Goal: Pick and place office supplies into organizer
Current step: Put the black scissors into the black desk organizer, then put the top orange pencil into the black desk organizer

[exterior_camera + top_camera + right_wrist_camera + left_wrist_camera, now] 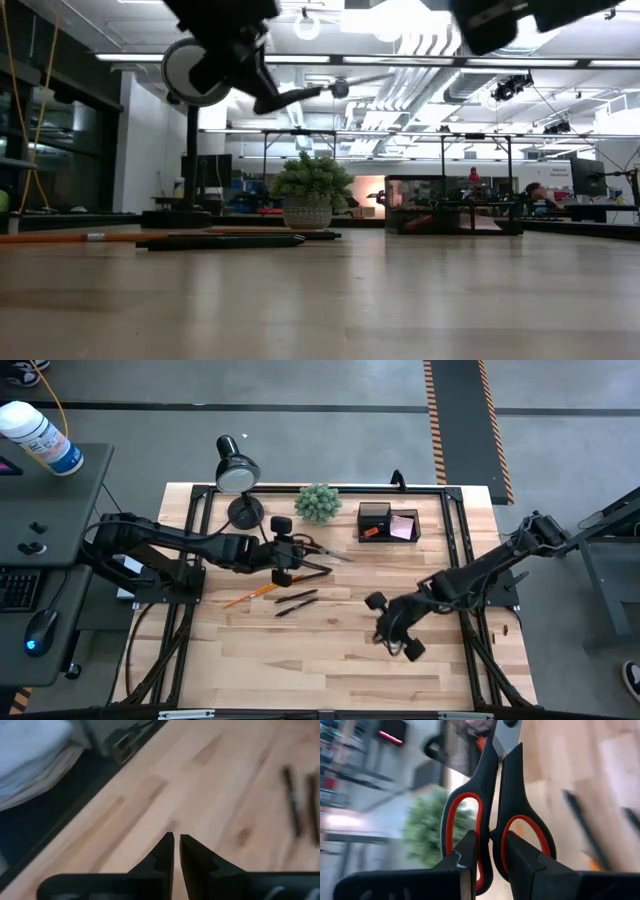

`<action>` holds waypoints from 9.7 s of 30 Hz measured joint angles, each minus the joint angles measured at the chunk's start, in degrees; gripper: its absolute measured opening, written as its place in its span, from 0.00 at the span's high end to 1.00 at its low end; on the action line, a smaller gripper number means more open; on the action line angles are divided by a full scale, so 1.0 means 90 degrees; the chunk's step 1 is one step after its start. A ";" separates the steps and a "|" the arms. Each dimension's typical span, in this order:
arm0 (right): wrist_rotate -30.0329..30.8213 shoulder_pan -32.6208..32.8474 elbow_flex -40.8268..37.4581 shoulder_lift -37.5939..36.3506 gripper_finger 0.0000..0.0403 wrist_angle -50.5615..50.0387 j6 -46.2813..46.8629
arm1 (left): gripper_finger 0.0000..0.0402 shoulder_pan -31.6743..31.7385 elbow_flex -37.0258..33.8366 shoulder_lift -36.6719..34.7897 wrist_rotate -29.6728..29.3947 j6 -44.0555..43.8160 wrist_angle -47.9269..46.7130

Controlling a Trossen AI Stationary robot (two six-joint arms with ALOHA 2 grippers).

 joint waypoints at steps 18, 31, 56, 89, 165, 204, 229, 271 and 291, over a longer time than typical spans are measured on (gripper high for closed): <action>0.3444 0.1466 0.0000 -0.0002 1.00 -0.0946 0.1457 | 0.87 -0.0103 0.0715 0.1240 -0.2280 0.4549 0.2375; 0.3869 0.1466 -0.0002 -0.0002 1.00 -0.1139 0.1794 | 0.87 0.0325 0.1170 0.2799 -0.4179 0.8726 0.5909; 0.3724 0.1466 -0.0002 -0.0002 0.98 -0.1138 0.1646 | 0.87 0.1270 0.3737 0.4071 -0.4265 0.8332 0.3069; 0.3647 0.1461 -0.0005 -0.0002 0.99 -0.0766 0.1180 | 0.87 0.1535 0.3730 0.4607 -0.3367 1.0395 0.3703; 0.4234 0.1876 -0.0012 -0.0002 1.00 -0.1281 0.1911 | 0.52 0.1091 0.5602 0.4864 -0.3141 0.2772 -0.3290; 0.4436 0.1787 -0.0012 0.0000 0.99 -0.1216 0.1777 | 0.52 0.1233 -0.1149 0.0290 0.0813 -0.0153 0.1030; 0.4380 0.1614 -0.0005 0.0000 0.99 -0.1138 0.1646 | 0.52 0.1238 -0.3778 -0.0253 0.1038 -0.1704 0.3175; 0.4331 0.1641 -0.0007 0.0000 0.99 -0.1109 0.1743 | 0.86 0.3414 -0.4877 -0.0276 0.4131 -0.0940 0.4793; 0.4332 0.1641 -0.0012 0.0000 1.00 -0.1075 0.1714 | 0.78 0.3414 -0.4877 -0.0274 0.4112 -0.0933 0.4800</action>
